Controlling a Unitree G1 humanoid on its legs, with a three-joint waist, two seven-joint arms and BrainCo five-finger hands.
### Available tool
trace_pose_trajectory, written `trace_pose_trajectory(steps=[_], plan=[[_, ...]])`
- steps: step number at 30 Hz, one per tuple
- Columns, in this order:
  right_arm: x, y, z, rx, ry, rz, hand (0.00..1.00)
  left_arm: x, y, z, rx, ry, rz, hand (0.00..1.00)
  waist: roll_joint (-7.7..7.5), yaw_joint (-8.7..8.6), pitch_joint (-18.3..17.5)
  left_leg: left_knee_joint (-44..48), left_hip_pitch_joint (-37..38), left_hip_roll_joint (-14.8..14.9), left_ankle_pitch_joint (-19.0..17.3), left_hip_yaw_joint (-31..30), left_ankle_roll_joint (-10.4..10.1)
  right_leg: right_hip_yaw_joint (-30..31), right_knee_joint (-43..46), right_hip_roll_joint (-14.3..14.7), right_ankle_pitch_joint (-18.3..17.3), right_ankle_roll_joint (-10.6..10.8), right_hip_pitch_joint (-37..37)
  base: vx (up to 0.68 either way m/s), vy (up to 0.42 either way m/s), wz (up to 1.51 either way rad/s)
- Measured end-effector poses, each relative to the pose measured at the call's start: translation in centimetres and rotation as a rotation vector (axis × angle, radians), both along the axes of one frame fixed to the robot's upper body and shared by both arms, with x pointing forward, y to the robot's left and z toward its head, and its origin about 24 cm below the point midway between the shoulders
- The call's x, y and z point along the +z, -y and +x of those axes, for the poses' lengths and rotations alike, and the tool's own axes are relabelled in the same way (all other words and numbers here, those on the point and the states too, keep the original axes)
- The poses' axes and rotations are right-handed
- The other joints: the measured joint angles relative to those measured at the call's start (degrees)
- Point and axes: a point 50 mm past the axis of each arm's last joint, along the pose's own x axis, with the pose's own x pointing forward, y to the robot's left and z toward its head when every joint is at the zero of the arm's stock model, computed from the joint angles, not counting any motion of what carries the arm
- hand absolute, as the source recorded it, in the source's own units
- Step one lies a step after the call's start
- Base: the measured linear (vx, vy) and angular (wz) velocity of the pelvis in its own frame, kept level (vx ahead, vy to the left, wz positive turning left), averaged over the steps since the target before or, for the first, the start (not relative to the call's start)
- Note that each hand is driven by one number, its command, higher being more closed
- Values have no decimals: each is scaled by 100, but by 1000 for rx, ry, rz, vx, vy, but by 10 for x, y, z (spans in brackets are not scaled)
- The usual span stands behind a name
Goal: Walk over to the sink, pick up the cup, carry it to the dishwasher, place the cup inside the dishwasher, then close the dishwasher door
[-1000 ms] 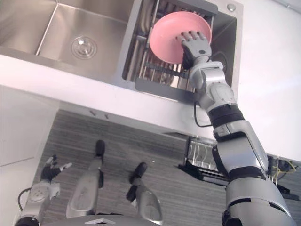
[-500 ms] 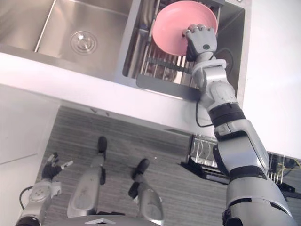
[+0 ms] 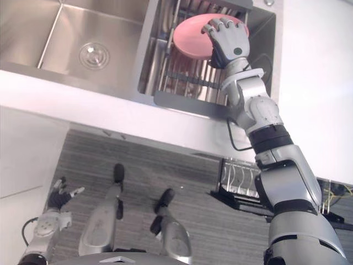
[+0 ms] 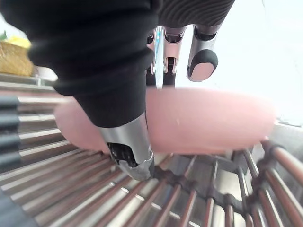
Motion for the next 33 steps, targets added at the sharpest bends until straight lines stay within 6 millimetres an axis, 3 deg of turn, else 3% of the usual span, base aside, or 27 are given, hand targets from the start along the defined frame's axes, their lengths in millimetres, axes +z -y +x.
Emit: trace_pose_trajectory(steps=[7, 11, 12, 17, 24, 33], plan=[[-24, 5, -5, 32, -61, 32, 100, -5, -2, -7, 10, -31, 5, 0, -20, -39, -323, -33, 131, 15, -23, 59, -2, 63, 25, 26, -1, -3, 89, -3, 10, -4], [-23, 11, -6, 34, -66, 84, 100, -7, -3, -10, 9, -45, 11, 0, -45, -55, -433, -35, 190, 34, -62, 104, -34, 119, 42, 25, -11, -11, 115, -10, 15, -6], [-26, 11, -6, 34, -76, 90, 0, -8, -3, -12, 11, -52, 11, 0, -60, -57, -466, -35, 193, 36, -63, 104, -35, 123, 42, 24, -14, -13, 116, 0, 0, 0], [-51, 15, -4, 20, -269, 116, 0, -14, -4, -23, 21, -88, 9, 0, -189, -117, -614, -34, 194, 42, -65, 100, -40, 126, 41, 22, -19, -8, 117, 7, 2, 0], [-68, 18, -2, 36, -456, 175, 0, -15, -5, -24, 23, -92, 9, 0, -241, -150, -679, -34, 203, 40, -24, 32, -9, 106, 45, 35, -18, -8, 141, 19, 3, 1], [-69, 18, -2, 37, -464, 167, 0, -15, -5, -24, 20, -98, 15, 0, -308, -138, -755, -35, 194, 41, -9, -15, -6, 70, 73, 58, -21, -13, 147, 2, 1, 0]])
